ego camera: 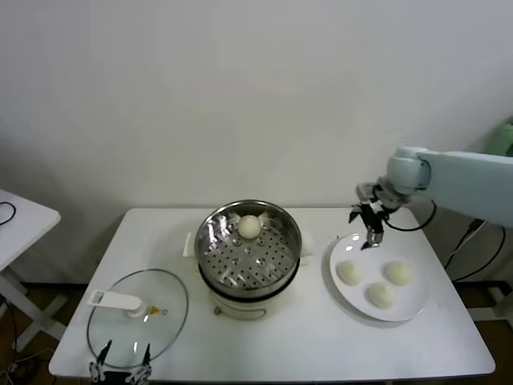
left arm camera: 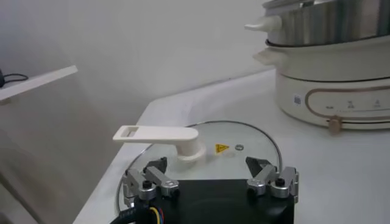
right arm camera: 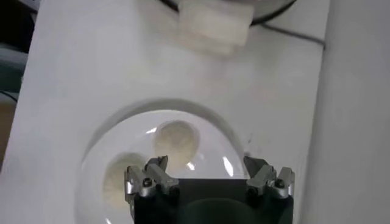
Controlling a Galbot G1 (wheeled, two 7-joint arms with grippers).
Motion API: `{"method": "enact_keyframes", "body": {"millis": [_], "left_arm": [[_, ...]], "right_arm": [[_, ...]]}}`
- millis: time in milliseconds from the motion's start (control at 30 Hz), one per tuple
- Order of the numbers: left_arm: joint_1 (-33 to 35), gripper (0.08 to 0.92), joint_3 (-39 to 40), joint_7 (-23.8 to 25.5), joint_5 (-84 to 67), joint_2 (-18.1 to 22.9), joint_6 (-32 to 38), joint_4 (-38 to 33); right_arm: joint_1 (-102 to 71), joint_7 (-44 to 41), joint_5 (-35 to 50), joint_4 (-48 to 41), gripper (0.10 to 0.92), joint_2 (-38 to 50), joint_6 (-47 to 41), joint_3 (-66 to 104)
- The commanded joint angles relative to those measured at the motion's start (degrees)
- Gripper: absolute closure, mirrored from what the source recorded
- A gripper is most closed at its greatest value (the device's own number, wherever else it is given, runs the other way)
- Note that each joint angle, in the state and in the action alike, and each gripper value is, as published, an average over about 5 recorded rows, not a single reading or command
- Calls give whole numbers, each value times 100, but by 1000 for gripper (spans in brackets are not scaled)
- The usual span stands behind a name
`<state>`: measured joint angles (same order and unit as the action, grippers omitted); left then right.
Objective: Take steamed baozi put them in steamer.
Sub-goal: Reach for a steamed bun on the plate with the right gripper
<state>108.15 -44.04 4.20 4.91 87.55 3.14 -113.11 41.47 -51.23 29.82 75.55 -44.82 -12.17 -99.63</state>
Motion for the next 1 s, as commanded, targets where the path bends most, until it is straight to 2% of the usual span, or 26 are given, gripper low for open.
{"method": "enact_keyframes", "body": {"millis": [33, 1000], "left_arm": [[3, 177, -1, 1, 13, 17, 2, 14], [17, 177, -19, -2, 117, 44, 8, 62]], "right_arm": [[-1347, 68, -410, -275, 203, 378, -470, 879], [-2630, 207, -1245, -980, 203, -225, -446, 1967]]}}
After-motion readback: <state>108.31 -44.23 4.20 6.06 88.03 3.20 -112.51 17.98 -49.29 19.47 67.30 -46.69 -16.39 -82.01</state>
